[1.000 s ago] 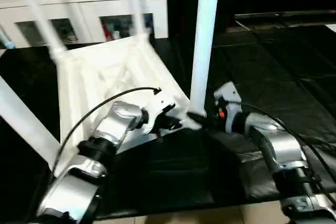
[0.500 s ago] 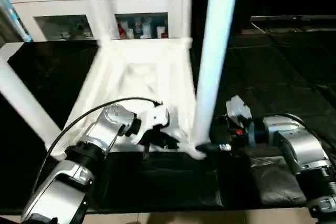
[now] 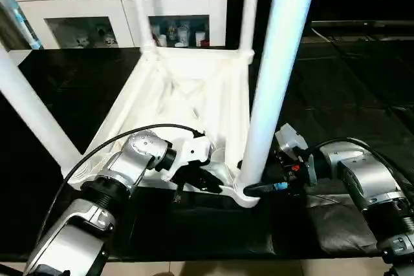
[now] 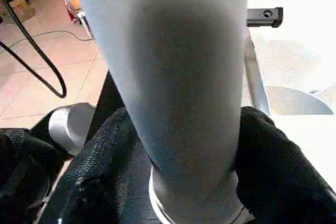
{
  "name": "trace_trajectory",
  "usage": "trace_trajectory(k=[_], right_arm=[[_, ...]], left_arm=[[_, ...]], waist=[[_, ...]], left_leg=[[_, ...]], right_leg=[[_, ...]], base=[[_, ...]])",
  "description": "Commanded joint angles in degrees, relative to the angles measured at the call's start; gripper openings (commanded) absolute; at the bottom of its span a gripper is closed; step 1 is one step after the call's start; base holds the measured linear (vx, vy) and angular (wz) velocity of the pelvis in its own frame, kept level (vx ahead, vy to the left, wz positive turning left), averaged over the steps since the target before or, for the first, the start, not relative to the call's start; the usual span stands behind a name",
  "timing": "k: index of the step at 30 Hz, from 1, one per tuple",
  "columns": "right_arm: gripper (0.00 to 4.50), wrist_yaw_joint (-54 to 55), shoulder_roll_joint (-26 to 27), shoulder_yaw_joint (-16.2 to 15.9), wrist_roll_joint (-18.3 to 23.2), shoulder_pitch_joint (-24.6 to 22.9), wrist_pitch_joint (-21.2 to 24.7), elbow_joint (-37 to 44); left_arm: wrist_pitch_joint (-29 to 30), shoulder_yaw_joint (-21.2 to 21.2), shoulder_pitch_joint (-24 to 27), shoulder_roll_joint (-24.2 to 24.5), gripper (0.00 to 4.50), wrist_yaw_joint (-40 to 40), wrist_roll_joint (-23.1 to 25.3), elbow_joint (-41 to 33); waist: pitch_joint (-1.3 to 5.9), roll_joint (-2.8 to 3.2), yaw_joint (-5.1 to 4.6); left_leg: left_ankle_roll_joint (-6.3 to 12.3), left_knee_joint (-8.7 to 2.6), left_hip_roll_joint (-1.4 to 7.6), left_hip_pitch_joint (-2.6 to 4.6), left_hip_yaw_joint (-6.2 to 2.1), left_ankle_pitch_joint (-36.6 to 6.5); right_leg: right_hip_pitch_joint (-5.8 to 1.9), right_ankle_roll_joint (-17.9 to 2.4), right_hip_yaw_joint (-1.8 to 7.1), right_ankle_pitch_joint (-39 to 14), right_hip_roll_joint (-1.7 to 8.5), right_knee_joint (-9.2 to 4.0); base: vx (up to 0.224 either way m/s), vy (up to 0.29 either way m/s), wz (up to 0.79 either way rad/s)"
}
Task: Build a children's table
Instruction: Rotate leg to tighten
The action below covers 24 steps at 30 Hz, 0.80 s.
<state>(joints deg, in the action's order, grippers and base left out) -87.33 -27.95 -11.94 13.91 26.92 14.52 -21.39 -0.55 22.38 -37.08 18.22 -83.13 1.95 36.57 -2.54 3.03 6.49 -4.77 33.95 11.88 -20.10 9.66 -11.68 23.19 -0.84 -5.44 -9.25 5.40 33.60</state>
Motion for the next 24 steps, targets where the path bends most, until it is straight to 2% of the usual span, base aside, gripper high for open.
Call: trace_trajectory(k=[1,3,6,13,14,15,17,18,20,21,22,24], right_arm=[[2.52,-1.4,-0.3,-1.1,0.1,0.8,-0.4,-0.2],[2.50,-1.7,-0.3,-1.3,0.1,0.9,-0.4,-0.3],[2.16,-2.1,-0.4,-1.6,0.4,0.9,0.0,-0.1],[2.07,-2.1,-0.2,-1.6,1.2,0.3,1.1,1.1],[2.07,-1.7,0.1,-1.4,1.6,-0.2,1.7,1.7],[2.07,-0.5,0.5,-1.0,1.9,-0.9,2.4,2.8],[2.07,4.5,2.3,-0.1,1.9,-2.2,4.7,4.2],[2.07,4.5,2.3,-0.1,1.9,-2.2,4.7,4.2],[2.06,13.7,5.1,0.4,-1.3,-3.2,4.7,4.5],[2.04,16.9,6.2,0.5,-2.5,-3.4,4.5,4.5],[2.03,21.3,8.0,0.7,-3.8,-3.3,5.6,4.4],[2.01,26.6,10.3,0.8,-5.5,-3.1,7.1,4.3]], left_arm=[[-1.1,0.6,-0.3,-0.3,0.00,-1.7,-0.7,-2.2],[-1.3,0.6,-0.2,-0.2,0.00,-1.5,-0.5,-2.1],[-1.3,0.6,-0.4,-0.3,0.00,-1.0,-0.3,-1.8],[-0.6,0.3,-0.9,-0.6,0.00,0.7,-0.3,-1.3],[-0.2,0.0,-1.0,-0.8,0.00,1.3,-0.3,-1.2],[0.7,-0.4,-1.1,-1.1,0.00,2.5,-0.1,-0.9],[2.7,-1.5,-1.6,-2.1,0.00,5.3,-0.2,0.0],[2.7,-1.5,-1.6,-2.1,0.00,5.3,-0.2,0.0],[5.5,-2.7,-2.1,-3.4,0.00,9.2,-0.2,0.1],[6.5,-3.0,-2.2,-3.9,0.00,10.7,0.0,0.0],[8.2,-3.6,-2.6,-4.9,0.00,13.3,0.2,0.0],[10.6,-4.3,-3.3,-6.3,0.00,16.6,0.4,0.1]], waist=[[4.12,-1.35,-0.41],[4.08,-1.36,-0.40],[4.07,-1.38,-0.39],[4.02,-1.34,-0.38],[4.05,-1.16,-0.37],[4.00,-1.29,-0.41],[3.99,-1.18,-0.27],[3.79,-1.27,-0.34],[3.56,-0.67,-0.61],[3.48,-0.86,-0.83],[3.46,-1.04,-1.14],[3.17,-0.85,-2.41]], left_leg=[[6.16,-3.43,1.33,-0.17,0.38,-5.1],[6.10,-3.44,1.28,-0.15,0.39,-5.1],[6.03,-3.43,1.29,-0.18,0.38,-5.1],[5.51,-3.45,1.25,-0.14,0.37,-5.9],[5.48,-3.43,1.25,-0.12,0.36,-5.9],[5.43,-3.44,1.26,-0.15,0.38,-5.9],[5.17,-3.49,1.27,-0.15,0.28,-5.9],[4.80,-3.56,1.12,-0.20,0.35,-6.8],[3.53,-3.66,1.00,-0.10,0.35,-8.4],[3.13,-3.69,0.88,-0.11,0.37,-9.0],[2.26,-3.85,0.65,-0.10,0.20,-9.7],[0.89,-4.00,0.28,-0.14,0.06,-11.5]], right_leg=[[-3.50,-13.7,2.55,-10.3,2.84,-2.81],[-3.48,-13.5,2.54,-10.9,2.83,-2.91],[-3.50,-13.4,2.54,-10.9,2.82,-2.89],[-3.50,-13.1,2.55,-12.2,2.79,-3.05],[-3.49,-13.1,2.55,-12.1,2.78,-3.00],[-3.53,-13.1,2.58,-12.0,2.74,-3.03],[-3.53,-12.8,2.57,-12.2,2.78,-3.04],[-3.49,-12.2,2.51,-14.2,2.73,-3.37],[-3.31,-10.8,2.53,-18.1,2.82,-3.85],[-3.28,-10.3,2.45,-19.6,2.77,-4.04],[-3.43,-9.0,2.25,-22.4,2.74,-4.31],[-3.36,-6.8,1.98,-27.2,2.55,-4.94]], base=[[0.000,0.000,0.00],[0.000,0.000,0.00],[0.000,0.000,0.00],[0.000,0.000,0.00],[0.000,0.000,0.00],[0.000,0.000,0.00],[0.000,0.000,0.00],[0.000,0.000,0.00],[0.000,0.000,0.00],[0.000,0.000,0.00],[0.000,0.000,0.00],[0.000,0.000,0.00]])
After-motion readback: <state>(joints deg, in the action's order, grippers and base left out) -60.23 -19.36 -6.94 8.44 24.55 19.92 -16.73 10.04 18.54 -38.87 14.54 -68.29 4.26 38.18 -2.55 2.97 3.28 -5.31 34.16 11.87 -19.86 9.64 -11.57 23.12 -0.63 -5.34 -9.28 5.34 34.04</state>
